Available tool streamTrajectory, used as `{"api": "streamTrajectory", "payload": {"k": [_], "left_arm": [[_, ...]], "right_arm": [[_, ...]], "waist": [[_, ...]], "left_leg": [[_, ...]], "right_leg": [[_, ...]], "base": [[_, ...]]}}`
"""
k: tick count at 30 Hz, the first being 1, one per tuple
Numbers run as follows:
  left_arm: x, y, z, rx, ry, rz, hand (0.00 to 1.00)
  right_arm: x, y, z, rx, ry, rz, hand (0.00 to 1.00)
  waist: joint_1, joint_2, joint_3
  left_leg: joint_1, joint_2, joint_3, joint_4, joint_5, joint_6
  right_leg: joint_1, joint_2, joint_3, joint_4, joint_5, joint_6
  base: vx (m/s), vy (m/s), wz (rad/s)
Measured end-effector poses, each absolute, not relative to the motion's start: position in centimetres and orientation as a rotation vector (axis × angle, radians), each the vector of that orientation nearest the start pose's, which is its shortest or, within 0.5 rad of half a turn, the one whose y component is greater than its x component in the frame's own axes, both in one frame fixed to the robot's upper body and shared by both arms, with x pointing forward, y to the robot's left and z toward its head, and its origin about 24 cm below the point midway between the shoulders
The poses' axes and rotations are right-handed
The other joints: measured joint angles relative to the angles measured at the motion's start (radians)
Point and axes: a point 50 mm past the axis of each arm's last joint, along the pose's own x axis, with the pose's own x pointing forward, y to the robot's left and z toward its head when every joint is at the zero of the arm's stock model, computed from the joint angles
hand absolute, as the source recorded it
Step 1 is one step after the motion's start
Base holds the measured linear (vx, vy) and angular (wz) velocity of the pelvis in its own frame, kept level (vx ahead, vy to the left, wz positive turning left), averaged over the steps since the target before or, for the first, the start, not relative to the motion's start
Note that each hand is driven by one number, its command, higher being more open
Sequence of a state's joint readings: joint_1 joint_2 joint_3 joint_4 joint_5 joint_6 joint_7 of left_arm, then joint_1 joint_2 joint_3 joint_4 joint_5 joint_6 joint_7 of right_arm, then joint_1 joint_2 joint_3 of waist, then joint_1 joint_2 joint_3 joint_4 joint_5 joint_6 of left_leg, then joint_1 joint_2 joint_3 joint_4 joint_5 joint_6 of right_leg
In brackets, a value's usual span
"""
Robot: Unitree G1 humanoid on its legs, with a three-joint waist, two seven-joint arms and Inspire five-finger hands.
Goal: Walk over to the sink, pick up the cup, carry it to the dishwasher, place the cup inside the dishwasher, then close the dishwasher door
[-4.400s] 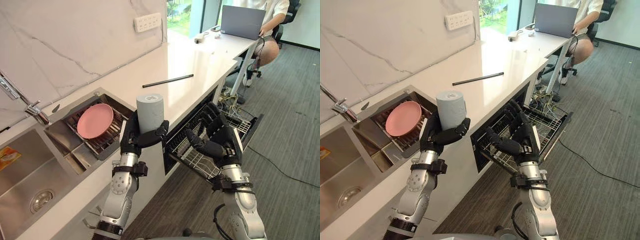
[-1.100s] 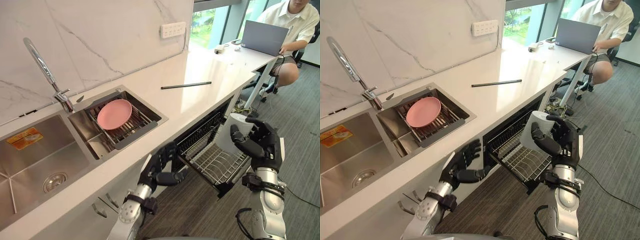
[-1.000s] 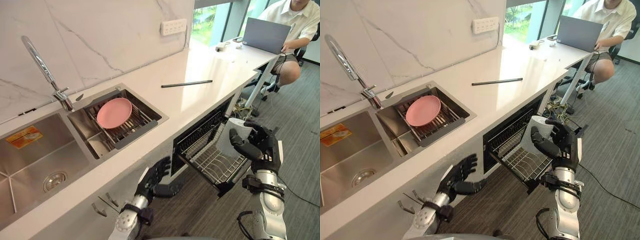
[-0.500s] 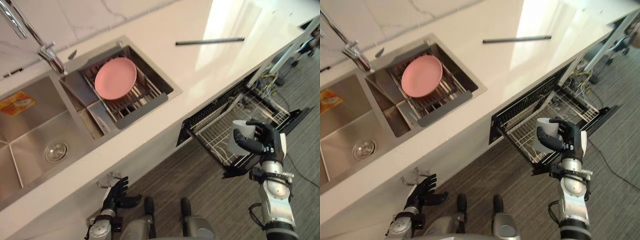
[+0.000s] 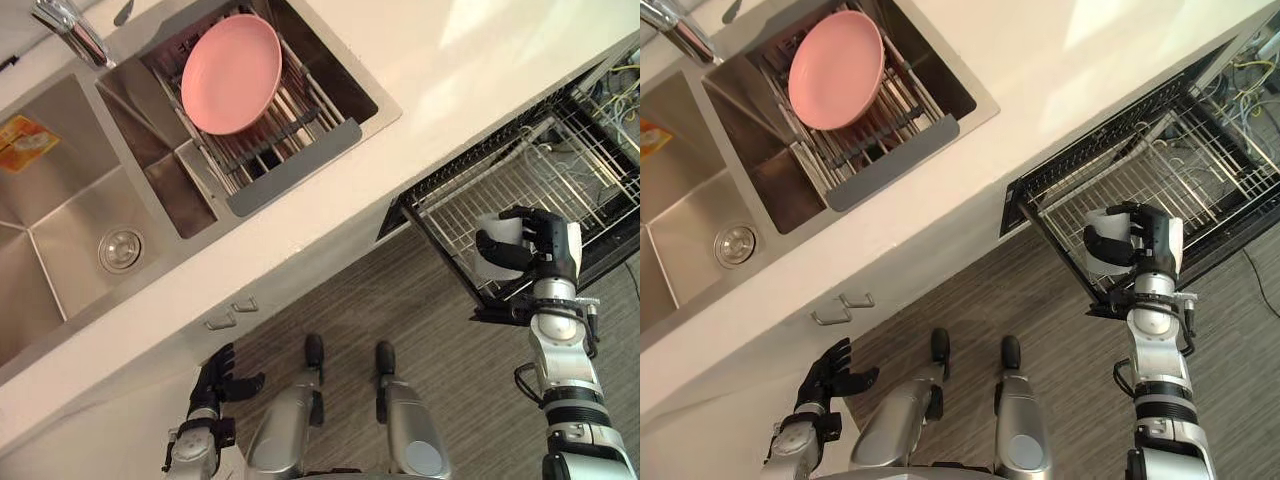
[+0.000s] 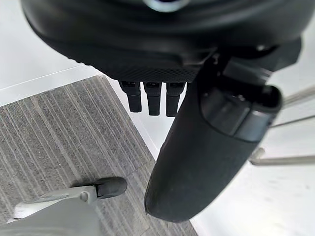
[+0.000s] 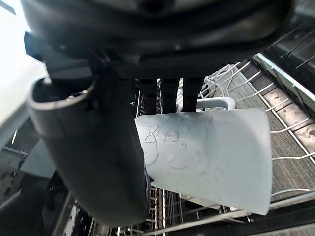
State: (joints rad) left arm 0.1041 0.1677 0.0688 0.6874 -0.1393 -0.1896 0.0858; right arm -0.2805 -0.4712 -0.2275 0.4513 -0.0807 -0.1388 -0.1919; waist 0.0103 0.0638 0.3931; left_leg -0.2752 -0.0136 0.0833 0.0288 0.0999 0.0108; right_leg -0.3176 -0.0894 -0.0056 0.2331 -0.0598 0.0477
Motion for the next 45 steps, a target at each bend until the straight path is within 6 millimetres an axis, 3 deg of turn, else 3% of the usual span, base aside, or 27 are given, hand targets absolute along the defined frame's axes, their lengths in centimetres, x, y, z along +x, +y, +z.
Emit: {"api": "streamTrajectory", "payload": {"k": [5,6,12,21,30,35,36,40,45], "left_arm": [[17.7,22.6,-9.3,0.037,0.535,0.275,0.90],[18.0,22.5,-9.2,0.032,0.526,0.275,0.90],[18.9,21.5,-9.0,0.003,0.504,0.264,0.90],[19.1,21.6,-8.7,-0.003,0.493,0.286,0.90],[18.9,22.1,-8.8,-0.017,0.499,0.317,0.90],[18.0,23.5,-9.2,-0.025,0.526,0.384,0.90],[17.1,24.1,-9.7,-0.011,0.562,0.404,0.90],[14.9,24.8,-10.9,-0.003,0.645,0.423,0.90],[13.1,24.7,-11.8,-0.009,0.715,0.428,0.90]], "right_arm": [[30.0,-30.2,9.0,-0.555,-0.074,-0.439,0.30],[30.2,-30.1,9.3,-0.574,-0.081,-0.445,0.90],[30.7,-30.0,8.9,-0.624,-0.041,-0.451,0.90],[30.3,-30.1,8.7,-0.625,-0.042,-0.465,0.90],[26.7,-28.4,8.3,-0.569,-0.114,-0.473,0.90],[24.0,-27.6,7.2,-0.493,-0.116,-0.489,0.90],[23.3,-27.3,6.9,-0.457,-0.113,-0.485,0.90],[21.3,-27.1,7.0,-0.363,-0.154,-0.478,0.90],[20.5,-26.4,8.1,-0.255,-0.236,-0.438,0.90]], "waist": [[0.002,0.002,0.002],[0.003,0.004,0.010],[0.007,0.010,0.034],[0.007,0.012,0.035],[0.000,0.003,0.032],[-0.017,-0.047,0.008],[-0.029,-0.071,-0.007],[-0.037,-0.110,-0.061],[-0.040,-0.115,-0.113]], "left_leg": [[-0.007,-0.001,0.008,0.003,-0.002,-0.001],[-0.007,0.000,0.009,0.004,-0.002,-0.001],[-0.010,0.000,0.012,0.003,-0.002,-0.001],[0.000,0.000,0.013,0.004,-0.002,-0.002],[0.058,0.007,0.010,0.015,-0.026,-0.005],[0.094,0.014,0.006,0.028,-0.054,-0.010],[0.109,0.016,0.006,0.038,-0.069,-0.013],[0.132,0.019,0.009,0.086,-0.121,-0.016],[0.152,0.020,0.003,0.131,-0.165,-0.015]], "right_leg": [[-0.015,-0.007,-0.005,0.032,-0.021,-0.001],[-0.015,-0.007,-0.006,0.033,-0.022,-0.002],[-0.016,-0.010,-0.012,0.034,-0.026,-0.002],[-0.006,-0.009,-0.011,0.034,-0.027,-0.002],[0.072,0.000,-0.017,0.003,-0.028,-0.002],[0.137,0.008,-0.023,-0.046,-0.028,-0.003],[0.166,0.009,-0.023,-0.066,-0.028,-0.003],[0.235,0.010,-0.020,-0.119,-0.027,-0.002],[0.290,0.010,-0.025,-0.148,-0.029,-0.001]], "base": [[0.01,-0.014,0.07],[0.00,-0.010,0.03],[0.00,-0.002,0.02],[0.00,0.000,0.00],[0.00,-0.001,0.00],[0.07,-0.013,-0.01],[0.12,-0.002,-0.04],[0.14,0.000,-0.06],[0.09,0.005,0.03]]}}
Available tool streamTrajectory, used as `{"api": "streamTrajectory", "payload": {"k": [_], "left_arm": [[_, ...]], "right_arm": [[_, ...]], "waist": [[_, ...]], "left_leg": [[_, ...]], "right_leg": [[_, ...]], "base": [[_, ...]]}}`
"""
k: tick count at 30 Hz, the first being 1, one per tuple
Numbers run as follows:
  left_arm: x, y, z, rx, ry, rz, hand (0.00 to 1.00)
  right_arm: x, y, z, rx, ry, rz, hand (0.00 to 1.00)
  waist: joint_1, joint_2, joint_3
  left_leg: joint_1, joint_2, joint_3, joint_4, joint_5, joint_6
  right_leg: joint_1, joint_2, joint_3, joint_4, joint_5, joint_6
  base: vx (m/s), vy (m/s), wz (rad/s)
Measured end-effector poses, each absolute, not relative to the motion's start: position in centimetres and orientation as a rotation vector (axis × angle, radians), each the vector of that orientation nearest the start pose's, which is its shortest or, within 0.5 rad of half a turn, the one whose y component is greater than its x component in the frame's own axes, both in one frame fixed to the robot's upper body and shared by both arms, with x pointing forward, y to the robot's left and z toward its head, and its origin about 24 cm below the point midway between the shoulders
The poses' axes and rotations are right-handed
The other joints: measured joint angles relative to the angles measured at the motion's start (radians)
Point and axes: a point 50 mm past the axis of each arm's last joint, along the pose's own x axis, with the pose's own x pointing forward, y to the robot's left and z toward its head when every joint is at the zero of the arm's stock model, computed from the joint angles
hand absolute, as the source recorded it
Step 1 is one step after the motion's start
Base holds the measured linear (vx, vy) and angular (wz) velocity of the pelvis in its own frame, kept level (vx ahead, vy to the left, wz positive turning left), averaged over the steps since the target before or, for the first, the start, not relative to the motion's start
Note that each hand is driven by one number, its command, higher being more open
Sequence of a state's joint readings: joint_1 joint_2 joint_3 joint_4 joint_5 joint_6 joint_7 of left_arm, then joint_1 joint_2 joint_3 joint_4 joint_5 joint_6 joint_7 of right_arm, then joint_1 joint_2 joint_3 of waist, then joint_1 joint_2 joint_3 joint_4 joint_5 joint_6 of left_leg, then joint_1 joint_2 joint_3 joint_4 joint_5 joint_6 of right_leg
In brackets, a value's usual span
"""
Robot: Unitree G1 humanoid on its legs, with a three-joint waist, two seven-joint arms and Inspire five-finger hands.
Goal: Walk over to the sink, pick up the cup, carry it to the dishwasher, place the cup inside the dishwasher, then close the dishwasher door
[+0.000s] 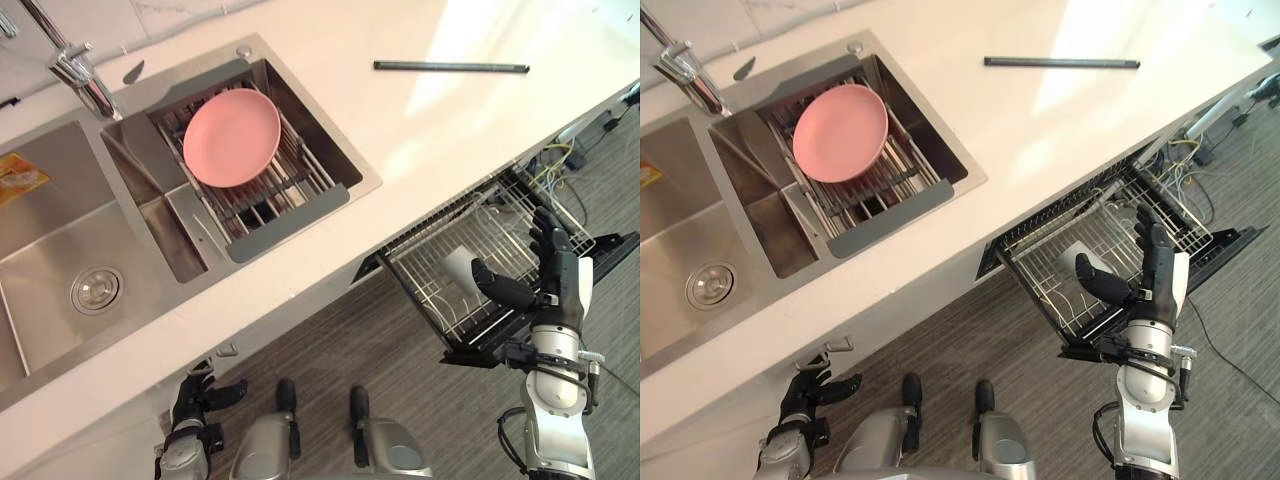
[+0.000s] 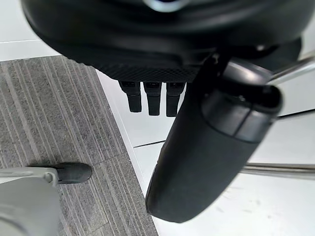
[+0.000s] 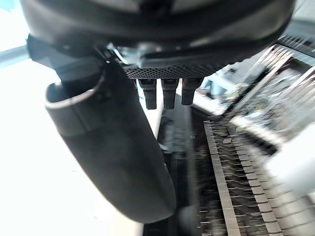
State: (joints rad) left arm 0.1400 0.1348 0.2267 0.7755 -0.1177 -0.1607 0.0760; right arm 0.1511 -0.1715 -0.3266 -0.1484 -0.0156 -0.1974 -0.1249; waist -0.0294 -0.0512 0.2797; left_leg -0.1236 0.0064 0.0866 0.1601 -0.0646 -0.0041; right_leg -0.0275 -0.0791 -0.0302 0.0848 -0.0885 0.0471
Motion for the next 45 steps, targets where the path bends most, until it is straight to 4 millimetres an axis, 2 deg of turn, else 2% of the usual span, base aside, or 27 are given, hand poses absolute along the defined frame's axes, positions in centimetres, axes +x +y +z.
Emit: {"api": "streamTrajectory", "payload": {"k": [3,6,7,8,10,11,13,14,15,17,18,19,20,21,22,24,25,26,27,28,29,32,37,43,44,45], "left_arm": [[12.8,24.5,-12.1,-0.016,0.730,0.418,0.90],[12.9,24.1,-12.2,-0.034,0.727,0.418,0.90],[13.3,23.8,-12.1,-0.042,0.719,0.414,0.90],[13.5,23.7,-12.1,-0.044,0.712,0.411,0.90],[13.4,23.5,-12.1,-0.048,0.715,0.410,0.90],[13.4,23.5,-12.2,-0.049,0.716,0.411,0.90],[12.7,23.6,-12.3,-0.041,0.732,0.427,0.90],[12.4,23.7,-12.4,-0.039,0.739,0.432,0.90],[11.8,23.7,-12.6,-0.037,0.756,0.438,0.90],[10.5,23.5,-13.0,-0.032,0.790,0.438,0.90],[9.6,23.4,-13.3,-0.028,0.815,0.436,0.90],[9.1,23.2,-13.6,-0.031,0.838,0.432,0.90],[9.0,23.2,-13.6,-0.023,0.843,0.426,0.90],[9.1,23.4,-13.5,-0.014,0.840,0.421,0.90],[9.4,23.6,-13.5,-0.009,0.835,0.422,0.90],[9.9,23.6,-13.4,-0.007,0.827,0.417,0.90],[10.6,23.6,-13.2,-0.008,0.808,0.412,0.90],[11.0,23.7,-13.1,-0.003,0.797,0.409,0.90],[11.3,23.7,-13.1,-0.004,0.794,0.406,0.90],[11.4,23.3,-13.2,-0.016,0.804,0.402,0.90],[11.0,23.0,-13.3,-0.024,0.806,0.403,0.90],[9.6,23.2,-13.6,-0.021,0.834,0.421,0.90],[8.9,22.9,-13.9,-0.011,0.862,0.411,0.90],[8.7,22.6,-14.1,0.006,0.877,0.383,0.90],[9.0,22.8,-14.2,0.018,0.885,0.375,0.90],[9.0,22.8,-14.2,0.018,0.885,0.375,0.90]], "right_arm": [[20.2,-25.9,8.8,-0.227,-0.277,-0.417,0.90],[20.1,-25.4,9.8,-0.228,-0.322,-0.400,0.90],[20.0,-25.4,10.4,-0.229,-0.350,-0.396,0.90],[20.1,-25.2,10.8,-0.231,-0.373,-0.388,0.90],[20.3,-25.0,11.6,-0.253,-0.415,-0.359,0.90],[20.5,-24.9,11.9,-0.260,-0.427,-0.347,0.90],[21.6,-23.8,12.7,-0.254,-0.471,-0.291,0.90],[21.9,-23.4,12.8,-0.250,-0.477,-0.273,0.90],[22.6,-22.7,12.9,-0.244,-0.482,-0.232,0.90],[23.4,-21.7,12.6,-0.244,-0.471,-0.184,0.90],[23.9,-21.3,12.0,-0.246,-0.450,-0.162,0.90],[24.2,-21.2,11.5,-0.256,-0.422,-0.147,0.90],[24.3,-21.3,11.2,-0.264,-0.405,-0.143,0.90],[24.3,-21.4,10.6,-0.289,-0.374,-0.139,0.90],[24.4,-21.4,10.4,-0.309,-0.356,-0.133,0.90],[24.3,-21.6,10.6,-0.327,-0.362,-0.128,0.90],[24.3,-21.8,10.8,-0.350,-0.368,-0.118,0.90],[24.2,-22.0,10.9,-0.369,-0.370,-0.115,0.90],[24.2,-22.2,11.1,-0.391,-0.372,-0.114,0.90],[24.1,-22.5,11.0,-0.427,-0.360,-0.111,0.90],[24.0,-22.6,11.1,-0.470,-0.359,-0.097,0.90],[23.8,-22.7,11.0,-0.540,-0.346,-0.077,0.90],[23.2,-23.2,10.2,-0.591,-0.300,-0.053,0.90],[23.1,-23.3,10.2,-0.652,-0.287,-0.021,0.90],[22.5,-23.6,8.7,-0.688,-0.216,-0.008,0.90],[22.5,-23.6,8.7,-0.688,-0.216,-0.008,0.90]], "waist": [[0.000,0.001,-0.010],[-0.011,0.014,-0.034],[-0.017,0.021,-0.038],[-0.010,0.023,-0.042],[-0.008,0.035,-0.052],[-0.006,0.037,-0.053],[0.026,0.038,-0.054],[0.030,0.038,-0.054],[0.035,0.036,-0.055],[0.042,0.022,-0.059],[0.039,0.009,-0.062],[0.037,0.013,-0.065],[0.031,0.013,-0.065],[0.013,0.011,-0.065],[-0.007,0.011,-0.067],[-0.017,0.009,-0.073],[-0.018,-0.004,-0.082],[-0.020,-0.023,-0.093],[-0.025,-0.024,-0.094],[-0.027,-0.004,-0.105],[-0.008,0.018,-0.119],[0.000,0.034,-0.128],[-0.004,0.038,-0.141],[-0.006,0.039,-0.146],[-0.014,0.024,-0.165],[-0.014,0.024,-0.165]], "left_leg": [[0.001,-0.006,-0.030,0.042,-0.027,-0.001],[-0.048,-0.016,-0.076,0.107,-0.044,-0.004],[-0.067,-0.002,-0.022,0.122,-0.052,-0.004],[-0.073,0.048,0.096,0.134,-0.069,0.006],[-0.084,0.109,0.231,0.164,-0.049,0.004],[-0.087,0.108,0.241,0.168,-0.042,0.011],[-0.081,0.093,0.240,0.168,-0.045,0.017],[-0.075,0.088,0.240,0.166,-0.048,0.021],[-0.063,0.076,0.243,0.168,-0.067,0.025],[-0.033,0.042,0.260,0.178,-0.102,0.033],[-0.009,0.016,0.259,0.178,-0.123,0.035],[0.000,0.009,0.249,0.190,-0.137,0.045],[0.005,0.005,0.232,0.196,-0.141,0.049],[0.017,0.001,0.186,0.199,-0.144,0.059],[0.028,0.002,0.137,0.198,-0.142,0.063],[0.032,0.000,0.093,0.198,-0.135,0.050],[0.031,-0.009,0.056,0.211,-0.135,0.041],[0.023,-0.029,0.029,0.238,-0.148,0.028],[0.016,-0.036,0.007,0.259,-0.161,0.021],[0.011,-0.022,-0.020,0.277,-0.169,0.009],[0.010,0.005,-0.023,0.267,-0.176,-0.002],[0.033,0.048,-0.021,0.206,-0.169,-0.017],[0.083,0.051,-0.020,0.123,-0.144,-0.015],[0.112,0.038,-0.031,0.097,-0.129,-0.007],[0.118,0.029,-0.060,-0.017,-0.025,-0.019],[0.118,0.029,-0.060,-0.017,-0.025,-0.019]], "right_leg": [[0.034,-0.002,-0.030,0.001,-0.020,0.003],[0.052,-0.010,-0.107,0.020,-0.044,0.002],[0.067,-0.015,-0.152,0.021,-0.051,0.002],[0.081,-0.016,-0.192,0.020,-0.054,0.000],[0.092,-0.020,-0.241,0.021,-0.061,0.006],[0.092,-0.025,-0.249,0.023,-0.064,0.011],[0.092,-0.039,-0.248,0.038,-0.077,0.021],[0.092,-0.045,-0.248,0.049,-0.084,0.023],[0.081,-0.064,-0.245,0.099,-0.115,0.028],[0.055,-0.117,-0.231,0.211,-0.194,0.030],[0.046,-0.153,-0.223,0.306,-0.227,0.053],[-0.007,-0.172,-0.189,0.454,-0.224,0.037],[-0.037,-0.172,-0.160,0.528,-0.210,0.016],[-0.097,-0.151,-0.083,0.662,-0.200,-0.030],[-0.121,-0.106,0.001,0.670,-0.239,-0.028],[-0.161,-0.052,0.096,0.625,-0.253,-0.025],[-0.186,-0.015,0.188,0.532,-0.236,-0.005],[-0.185,-0.021,0.219,0.426,-0.159,0.002],[-0.181,-0.024,0.227,0.424,-0.140,0.076],[-0.165,-0.019,0.197,0.407,-0.141,0.070],[-0.148,0.005,0.192,0.366,-0.128,0.056],[-0.106,0.045,0.192,0.258,-0.077,0.036],[-0.025,0.039,0.188,0.114,-0.022,0.036],[0.034,0.021,0.170,0.037,0.009,0.041],[0.032,0.019,0.142,-0.033,0.087,0.035],[0.032,0.019,0.142,-0.033,0.087,0.035]], "base": [[0.03,-0.010,0.30],[-0.02,-0.009,0.76],[-0.04,0.001,1.02],[-0.04,-0.006,1.04],[-0.01,0.009,0.79],[0.02,0.071,0.52],[0.01,0.096,0.13],[0.00,0.087,0.03],[0.00,0.104,-0.01],[0.02,0.107,-0.03],[0.07,0.073,0.07],[0.08,0.075,0.21],[0.11,0.069,0.54],[0.14,0.035,0.91],[0.16,-0.006,1.02],[0.16,-0.072,0.95],[0.21,-0.130,1.05],[0.18,-0.146,1.03],[0.20,-0.175,0.86],[0.19,-0.149,0.48],[0.19,-0.126,0.13],[0.15,-0.069,-0.19],[0.11,0.013,-0.02],[0.02,0.028,0.07],[-0.01,0.006,0.05],[0.00,0.000,0.00]]}}
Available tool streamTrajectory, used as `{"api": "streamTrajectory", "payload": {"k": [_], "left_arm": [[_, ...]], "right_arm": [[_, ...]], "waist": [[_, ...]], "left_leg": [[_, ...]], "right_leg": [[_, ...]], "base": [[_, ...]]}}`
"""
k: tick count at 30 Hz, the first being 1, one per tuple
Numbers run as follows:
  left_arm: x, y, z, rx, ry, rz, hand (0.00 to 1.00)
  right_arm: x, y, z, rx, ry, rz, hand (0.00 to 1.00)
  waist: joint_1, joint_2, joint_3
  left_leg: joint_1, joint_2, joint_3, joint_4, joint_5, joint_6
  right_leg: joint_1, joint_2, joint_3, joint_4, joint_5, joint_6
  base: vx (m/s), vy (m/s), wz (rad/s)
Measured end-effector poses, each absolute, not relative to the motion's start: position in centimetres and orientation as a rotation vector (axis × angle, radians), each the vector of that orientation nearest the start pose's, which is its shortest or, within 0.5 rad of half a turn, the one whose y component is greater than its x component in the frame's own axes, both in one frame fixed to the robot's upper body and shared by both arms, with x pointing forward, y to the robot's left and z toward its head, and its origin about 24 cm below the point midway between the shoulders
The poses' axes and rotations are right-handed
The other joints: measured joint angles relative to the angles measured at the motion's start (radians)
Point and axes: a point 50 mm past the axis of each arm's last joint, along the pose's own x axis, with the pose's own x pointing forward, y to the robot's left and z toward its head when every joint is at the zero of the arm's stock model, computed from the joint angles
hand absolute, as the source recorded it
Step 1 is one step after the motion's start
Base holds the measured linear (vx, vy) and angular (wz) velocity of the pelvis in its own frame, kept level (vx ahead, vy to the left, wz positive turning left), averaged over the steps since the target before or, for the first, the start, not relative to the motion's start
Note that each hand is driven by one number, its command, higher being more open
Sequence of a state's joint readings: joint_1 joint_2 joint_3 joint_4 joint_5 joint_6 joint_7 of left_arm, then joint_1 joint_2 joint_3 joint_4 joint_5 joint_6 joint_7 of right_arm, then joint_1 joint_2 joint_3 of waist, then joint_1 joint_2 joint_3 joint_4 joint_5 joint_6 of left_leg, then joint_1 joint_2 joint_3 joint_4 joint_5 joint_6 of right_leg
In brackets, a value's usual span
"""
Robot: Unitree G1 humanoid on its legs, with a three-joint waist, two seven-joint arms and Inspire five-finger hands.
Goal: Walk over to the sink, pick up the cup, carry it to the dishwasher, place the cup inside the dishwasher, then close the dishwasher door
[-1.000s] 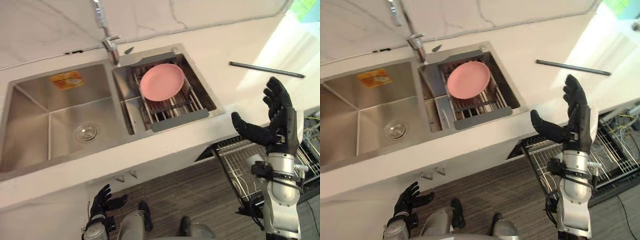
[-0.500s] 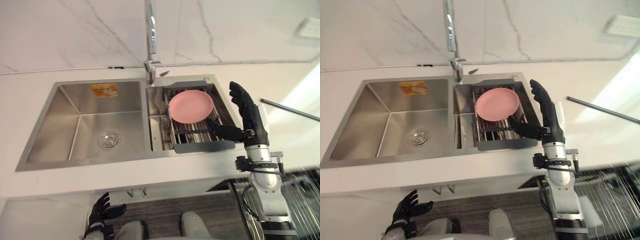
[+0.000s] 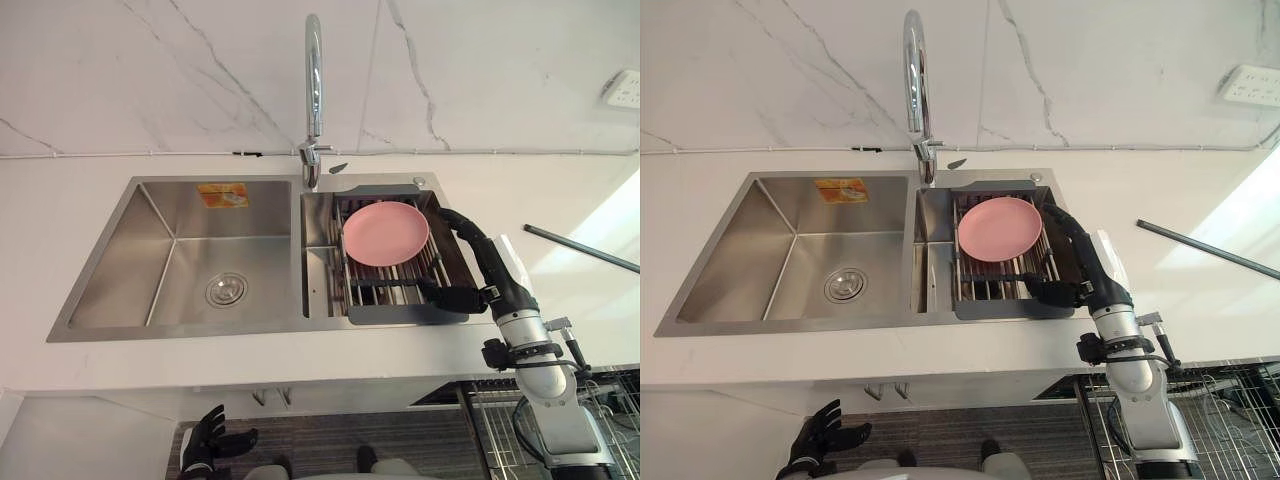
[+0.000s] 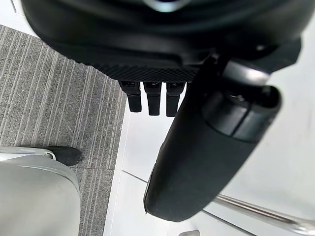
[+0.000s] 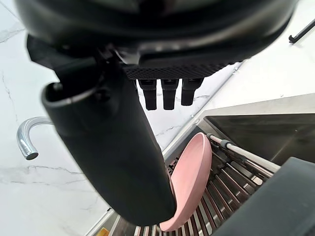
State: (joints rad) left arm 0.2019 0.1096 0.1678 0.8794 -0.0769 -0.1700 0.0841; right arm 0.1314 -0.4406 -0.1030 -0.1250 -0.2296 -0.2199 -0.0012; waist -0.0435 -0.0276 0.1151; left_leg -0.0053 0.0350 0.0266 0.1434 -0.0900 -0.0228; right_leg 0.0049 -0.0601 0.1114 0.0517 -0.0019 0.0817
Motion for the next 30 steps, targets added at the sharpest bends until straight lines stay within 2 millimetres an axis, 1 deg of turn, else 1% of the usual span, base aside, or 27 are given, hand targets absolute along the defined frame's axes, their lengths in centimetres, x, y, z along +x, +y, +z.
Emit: {"api": "streamTrajectory", "payload": {"k": [5,10,12,17,19,23,26,27,30], "left_arm": [[9.0,22.8,-14.2,0.018,0.886,0.374,0.90],[9.1,22.3,-14.3,0.011,0.888,0.335,0.90],[9.2,21.9,-14.3,0.003,0.891,0.309,0.90],[9.3,21.5,-14.4,0.003,0.893,0.257,0.90],[9.4,21.4,-14.4,0.012,0.896,0.241,0.90],[9.4,21.2,-14.4,0.015,0.897,0.225,0.90],[9.6,21.1,-14.4,0.023,0.896,0.208,0.90],[9.6,21.0,-14.4,0.024,0.894,0.203,0.90],[9.6,21.0,-14.4,0.025,0.895,0.201,0.90]], "right_arm": [[22.5,-23.6,8.7,-0.688,-0.215,-0.009,0.90],[22.5,-23.6,8.4,-0.685,-0.205,-0.053,0.90],[22.4,-23.9,8.3,-0.678,-0.196,-0.096,0.90],[22.1,-25.7,8.9,-0.734,-0.188,-0.238,0.90],[22.1,-26.1,9.0,-0.739,-0.184,-0.258,0.90],[22.1,-26.4,9.2,-0.785,-0.182,-0.256,0.90],[22.2,-27.1,9.4,-0.844,-0.169,-0.245,0.90],[22.4,-27.7,9.2,-0.876,-0.147,-0.237,0.90],[23.1,-27.8,9.2,-0.919,-0.136,-0.215,0.90]], "waist": [[0.000,0.000,0.000],[-0.002,0.000,0.000],[0.002,0.000,0.000],[0.003,0.000,-0.002],[0.001,0.001,-0.004],[0.000,0.002,-0.009],[0.000,0.002,-0.011],[0.001,0.001,-0.013],[-0.001,0.002,-0.015]], "left_leg": [[0.001,0.000,-0.001,-0.001,0.000,0.000],[0.015,-0.009,-0.013,-0.042,0.027,0.002],[0.025,-0.012,-0.017,-0.059,0.037,0.004],[0.055,-0.022,-0.019,-0.116,0.065,0.008],[0.058,-0.024,-0.019,-0.129,0.070,0.003],[0.056,-0.024,-0.022,-0.134,0.072,0.000],[0.051,-0.026,-0.036,-0.136,0.076,0.003],[0.047,-0.027,-0.042,-0.141,0.081,0.007],[0.038,-0.028,-0.042,-0.141,0.084,0.009]], "right_leg": [[0.000,-0.001,-0.001,0.000,0.000,0.000],[0.003,-0.013,-0.014,0.000,-0.001,0.001],[0.007,-0.017,-0.015,0.001,-0.002,0.002],[0.008,-0.025,-0.014,0.011,-0.007,0.007],[-0.001,-0.025,-0.013,0.026,-0.014,0.008],[-0.009,-0.025,-0.016,0.036,-0.022,0.009],[-0.011,-0.025,-0.030,0.036,-0.025,0.009],[-0.015,-0.026,-0.036,0.036,-0.026,0.009],[-0.025,-0.026,-0.035,0.037,-0.026,0.009]], "base": [[0.00,0.000,0.00],[-0.01,-0.005,0.08],[-0.02,-0.005,0.10],[-0.03,-0.003,0.02],[-0.02,-0.005,0.00],[0.00,-0.004,0.01],[0.01,-0.024,0.14],[0.01,-0.023,0.11],[0.00,-0.005,0.02]]}}
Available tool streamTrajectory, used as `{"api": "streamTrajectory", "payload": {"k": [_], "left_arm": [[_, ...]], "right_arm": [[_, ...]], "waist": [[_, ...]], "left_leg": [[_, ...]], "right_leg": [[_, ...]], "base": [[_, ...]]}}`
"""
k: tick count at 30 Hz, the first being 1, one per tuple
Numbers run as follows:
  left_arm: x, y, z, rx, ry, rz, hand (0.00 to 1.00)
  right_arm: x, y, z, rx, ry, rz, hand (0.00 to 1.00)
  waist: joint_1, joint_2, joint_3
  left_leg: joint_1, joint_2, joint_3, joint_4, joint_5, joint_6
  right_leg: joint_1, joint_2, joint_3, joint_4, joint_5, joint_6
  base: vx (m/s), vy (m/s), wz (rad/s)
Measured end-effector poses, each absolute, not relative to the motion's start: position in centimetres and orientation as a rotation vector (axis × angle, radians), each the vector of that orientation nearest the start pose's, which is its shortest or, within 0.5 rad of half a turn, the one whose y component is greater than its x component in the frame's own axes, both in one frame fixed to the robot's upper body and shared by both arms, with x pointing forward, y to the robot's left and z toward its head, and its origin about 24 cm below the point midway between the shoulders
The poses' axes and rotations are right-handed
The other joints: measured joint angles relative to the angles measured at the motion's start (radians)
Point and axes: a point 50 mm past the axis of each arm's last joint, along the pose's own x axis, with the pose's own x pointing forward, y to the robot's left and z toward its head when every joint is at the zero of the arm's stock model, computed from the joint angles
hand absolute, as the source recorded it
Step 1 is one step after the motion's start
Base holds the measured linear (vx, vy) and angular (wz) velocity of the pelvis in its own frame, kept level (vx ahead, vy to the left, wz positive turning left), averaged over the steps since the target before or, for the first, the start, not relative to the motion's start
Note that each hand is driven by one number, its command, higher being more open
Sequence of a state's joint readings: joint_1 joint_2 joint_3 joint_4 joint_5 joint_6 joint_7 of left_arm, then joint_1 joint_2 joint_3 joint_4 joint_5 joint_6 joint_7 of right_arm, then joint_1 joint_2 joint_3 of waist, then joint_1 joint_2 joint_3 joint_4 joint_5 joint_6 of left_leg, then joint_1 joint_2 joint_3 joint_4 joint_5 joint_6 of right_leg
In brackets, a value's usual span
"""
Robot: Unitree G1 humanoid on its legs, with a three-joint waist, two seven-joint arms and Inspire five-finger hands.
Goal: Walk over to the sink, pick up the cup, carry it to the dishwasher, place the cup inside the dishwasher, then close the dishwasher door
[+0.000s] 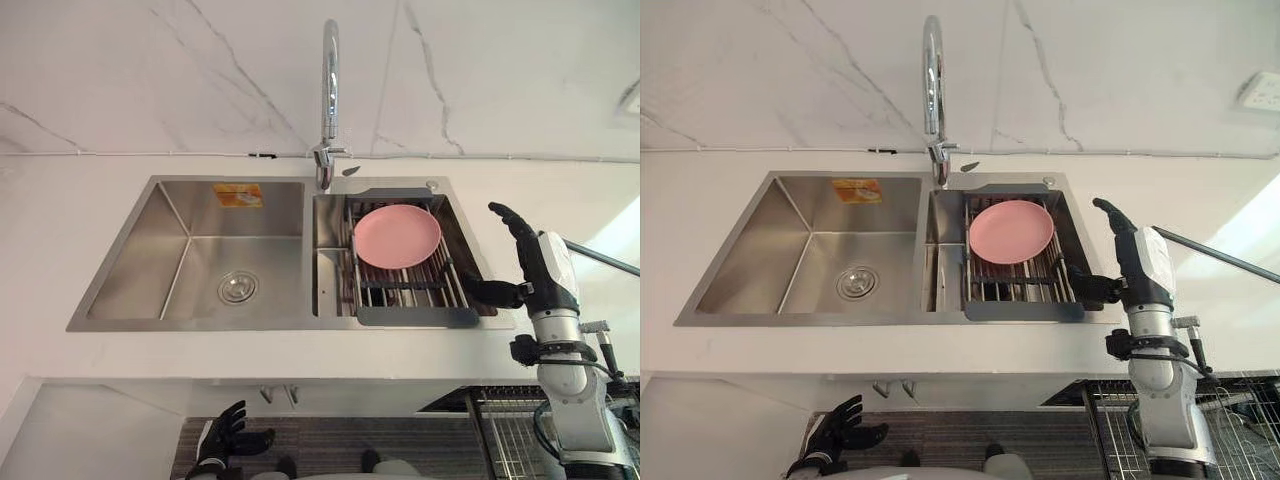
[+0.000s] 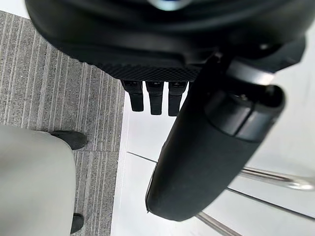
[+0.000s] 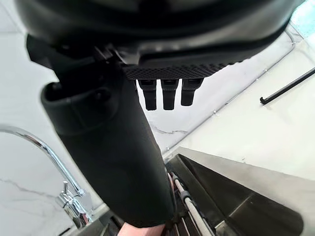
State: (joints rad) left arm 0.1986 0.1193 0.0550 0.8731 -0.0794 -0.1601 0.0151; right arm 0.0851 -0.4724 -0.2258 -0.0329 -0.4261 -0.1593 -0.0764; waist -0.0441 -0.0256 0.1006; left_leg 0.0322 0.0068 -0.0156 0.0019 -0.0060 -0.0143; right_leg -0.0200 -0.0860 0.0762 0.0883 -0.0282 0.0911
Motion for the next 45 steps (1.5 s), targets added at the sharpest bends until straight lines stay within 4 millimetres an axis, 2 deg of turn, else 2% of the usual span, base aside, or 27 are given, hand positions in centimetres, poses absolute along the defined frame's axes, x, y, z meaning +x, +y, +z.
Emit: {"api": "streamTrajectory", "payload": {"k": [14,23,31,42,43,45], "left_arm": [[9.7,20.8,-14.4,0.024,0.891,0.193,0.90],[10.2,20.3,-14.4,0.024,0.883,0.172,0.90],[10.9,19.3,-14.3,0.016,0.869,0.146,0.90],[11.7,19.1,-14.1,0.025,0.843,0.131,0.90],[11.7,19.1,-14.0,0.022,0.842,0.133,0.90],[11.7,19.1,-14.0,0.020,0.841,0.136,0.90]], "right_arm": [[24.9,-27.2,9.3,-1.141,-0.133,-0.111,0.90],[26.1,-26.3,8.7,-1.277,-0.122,-0.040,0.90],[27.1,-26.0,8.9,-1.329,-0.143,-0.060,0.90],[28.4,-25.6,9.1,-1.362,-0.161,-0.089,0.90],[28.4,-25.6,9.1,-1.360,-0.159,-0.093,0.30],[28.7,-25.7,9.2,-1.359,-0.156,-0.102,0.30]], "waist": [[-0.001,0.001,0.000],[0.002,0.007,0.011],[0.002,0.011,0.040],[0.009,0.018,0.079],[0.009,0.018,0.079],[0.009,0.018,0.080]], "left_leg": [[-0.022,-0.005,-0.014,0.007,0.002,0.001],[-0.033,-0.009,-0.028,0.009,0.003,0.003],[-0.044,-0.011,-0.037,0.019,0.004,0.003],[-0.068,-0.014,-0.060,0.036,0.004,0.003],[-0.074,-0.015,-0.060,0.037,0.004,0.003],[-0.078,-0.015,-0.061,0.038,0.004,0.003]], "right_leg": [[-0.013,-0.004,-0.014,0.000,-0.001,0.000],[-0.015,-0.008,-0.027,-0.001,-0.001,0.001],[-0.016,-0.010,-0.036,0.000,-0.002,0.001],[-0.022,-0.013,-0.057,0.000,-0.002,0.001],[-0.027,-0.014,-0.057,0.000,-0.002,0.001],[-0.030,-0.014,-0.058,0.000,-0.002,0.001]], "base": [[-0.02,-0.008,0.02],[0.00,-0.010,0.05],[-0.01,-0.008,0.03],[-0.01,-0.008,0.05],[0.00,0.000,0.00],[0.00,0.000,0.00]]}}
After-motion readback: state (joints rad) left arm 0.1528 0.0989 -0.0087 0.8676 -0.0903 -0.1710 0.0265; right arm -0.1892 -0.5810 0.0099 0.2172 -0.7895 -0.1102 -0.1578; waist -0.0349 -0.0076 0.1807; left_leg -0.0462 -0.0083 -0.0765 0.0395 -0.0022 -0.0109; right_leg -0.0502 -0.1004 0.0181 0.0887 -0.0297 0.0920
